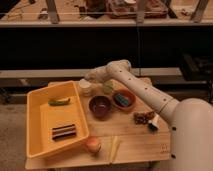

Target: Place towel in paper cup

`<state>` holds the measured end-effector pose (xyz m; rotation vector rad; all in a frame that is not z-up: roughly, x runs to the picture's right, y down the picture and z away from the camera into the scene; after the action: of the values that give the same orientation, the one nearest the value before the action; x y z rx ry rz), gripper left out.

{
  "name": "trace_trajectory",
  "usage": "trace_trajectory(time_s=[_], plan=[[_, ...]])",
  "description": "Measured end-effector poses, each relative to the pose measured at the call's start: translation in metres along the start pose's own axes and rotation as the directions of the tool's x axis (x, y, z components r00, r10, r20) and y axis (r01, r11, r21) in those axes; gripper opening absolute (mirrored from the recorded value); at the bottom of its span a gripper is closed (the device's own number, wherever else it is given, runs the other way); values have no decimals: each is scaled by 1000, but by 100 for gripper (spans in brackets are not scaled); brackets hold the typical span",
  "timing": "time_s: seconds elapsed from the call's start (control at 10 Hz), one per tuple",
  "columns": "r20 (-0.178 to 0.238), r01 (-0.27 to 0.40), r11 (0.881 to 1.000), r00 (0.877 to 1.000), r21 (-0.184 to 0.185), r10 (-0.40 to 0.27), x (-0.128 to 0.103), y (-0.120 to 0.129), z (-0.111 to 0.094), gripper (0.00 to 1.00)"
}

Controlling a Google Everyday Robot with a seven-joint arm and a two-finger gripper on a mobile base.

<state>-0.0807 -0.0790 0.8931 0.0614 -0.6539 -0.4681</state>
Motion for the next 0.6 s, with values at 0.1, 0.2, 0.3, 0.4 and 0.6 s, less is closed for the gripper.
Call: trace_trajectory(time_s=[0.1, 0.2, 0.3, 0.4, 0.6], plan=[[5, 4, 1000, 1000, 5, -4, 0, -3, 3, 0], [12, 12, 1000, 1000, 10, -12, -1, -7, 7, 0], [18, 17, 1000, 1000, 12, -17, -1, -10, 10, 0], [24, 21, 1000, 999, 12, -21, -2, -12, 14, 0], [38, 28, 1000, 999, 5, -29, -5, -15, 23, 0]])
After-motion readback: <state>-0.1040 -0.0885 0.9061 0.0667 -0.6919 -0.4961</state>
